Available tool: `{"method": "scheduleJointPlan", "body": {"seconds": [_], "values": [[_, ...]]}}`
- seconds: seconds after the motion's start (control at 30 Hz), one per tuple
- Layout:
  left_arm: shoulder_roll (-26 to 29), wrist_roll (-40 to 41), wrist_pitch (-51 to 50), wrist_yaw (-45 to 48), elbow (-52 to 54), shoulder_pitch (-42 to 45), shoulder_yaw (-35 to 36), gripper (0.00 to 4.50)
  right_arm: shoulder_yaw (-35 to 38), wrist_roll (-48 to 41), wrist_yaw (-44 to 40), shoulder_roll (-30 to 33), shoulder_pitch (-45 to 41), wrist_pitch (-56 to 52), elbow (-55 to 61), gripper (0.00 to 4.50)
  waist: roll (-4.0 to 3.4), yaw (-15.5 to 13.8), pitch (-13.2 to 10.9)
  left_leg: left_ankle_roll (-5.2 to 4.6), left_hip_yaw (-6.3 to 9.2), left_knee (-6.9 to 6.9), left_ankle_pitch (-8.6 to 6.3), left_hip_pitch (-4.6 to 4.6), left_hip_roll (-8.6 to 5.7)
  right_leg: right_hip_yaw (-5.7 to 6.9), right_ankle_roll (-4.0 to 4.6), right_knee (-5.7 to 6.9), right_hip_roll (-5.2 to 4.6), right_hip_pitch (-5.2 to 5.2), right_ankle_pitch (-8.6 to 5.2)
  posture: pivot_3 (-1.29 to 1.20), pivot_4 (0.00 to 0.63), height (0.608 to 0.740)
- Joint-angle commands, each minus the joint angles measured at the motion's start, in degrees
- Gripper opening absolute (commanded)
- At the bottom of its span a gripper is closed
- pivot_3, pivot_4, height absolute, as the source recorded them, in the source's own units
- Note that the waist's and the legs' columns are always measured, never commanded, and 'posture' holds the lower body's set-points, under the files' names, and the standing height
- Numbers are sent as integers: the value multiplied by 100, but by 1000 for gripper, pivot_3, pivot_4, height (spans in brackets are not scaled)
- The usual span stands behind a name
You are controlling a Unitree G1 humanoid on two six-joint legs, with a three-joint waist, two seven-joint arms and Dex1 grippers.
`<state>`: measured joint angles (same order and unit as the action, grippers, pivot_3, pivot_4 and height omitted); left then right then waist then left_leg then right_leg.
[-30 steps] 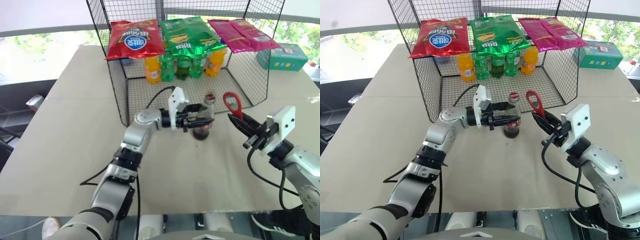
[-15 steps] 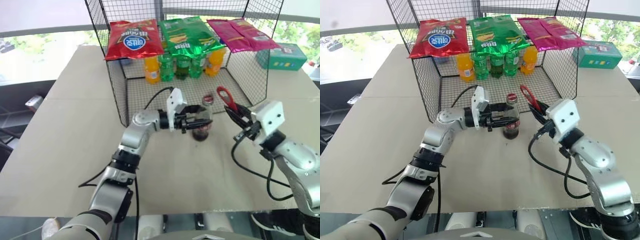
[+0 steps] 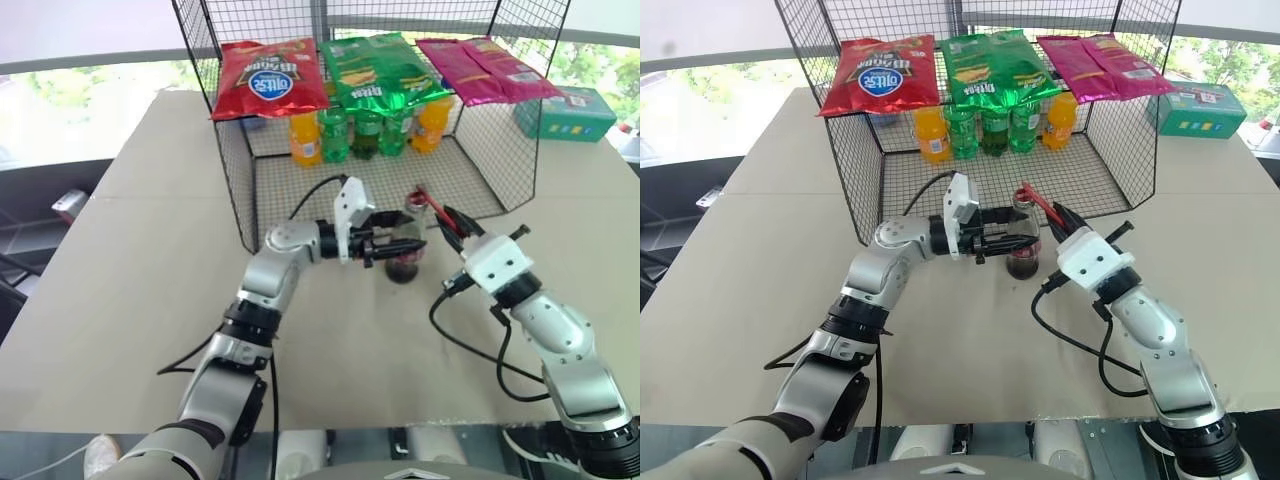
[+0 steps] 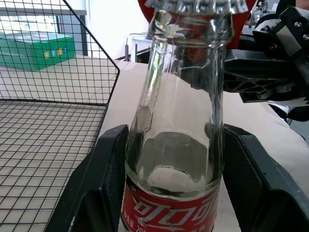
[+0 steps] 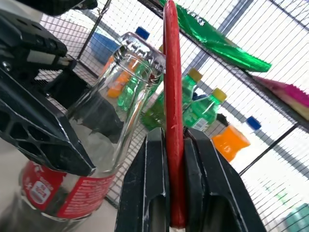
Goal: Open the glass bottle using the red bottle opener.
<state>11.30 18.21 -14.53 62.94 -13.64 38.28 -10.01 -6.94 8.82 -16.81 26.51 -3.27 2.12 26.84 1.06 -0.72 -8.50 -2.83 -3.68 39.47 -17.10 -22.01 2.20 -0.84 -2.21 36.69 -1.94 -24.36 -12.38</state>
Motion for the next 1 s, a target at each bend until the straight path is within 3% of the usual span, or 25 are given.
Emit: {"method": "scheduleJointPlan", "body": {"seconds": [0.03,0.23,0.5,1.0], "values": [[-81,127,81,42,49,185,44,2217,-412,822,347,-126,14,554,-473,0,-1,1,1,0,-2,0,0,1,0,-1,0,0,0,0,0,0,150,740],[-136,99,116,35,-64,244,73,2217,-710,1840,1181,-392,-72,1290,-1331,0,0,4,2,3,-28,0,2,18,0,-9,1,3,0,12,-1,0,150,740],[-193,103,177,8,-103,250,98,2217,-730,2289,1862,-692,16,1855,-1746,0,1,3,3,23,-38,0,13,19,0,-14,2,3,-1,13,-1,0,150,740],[-413,201,614,-122,7,-92,210,2217,-746,2751,2133,-715,-12,1813,-2232,0,1,4,9,17,-36,0,10,25,0,-25,15,4,-2,15,-9,0,150,740]]}}
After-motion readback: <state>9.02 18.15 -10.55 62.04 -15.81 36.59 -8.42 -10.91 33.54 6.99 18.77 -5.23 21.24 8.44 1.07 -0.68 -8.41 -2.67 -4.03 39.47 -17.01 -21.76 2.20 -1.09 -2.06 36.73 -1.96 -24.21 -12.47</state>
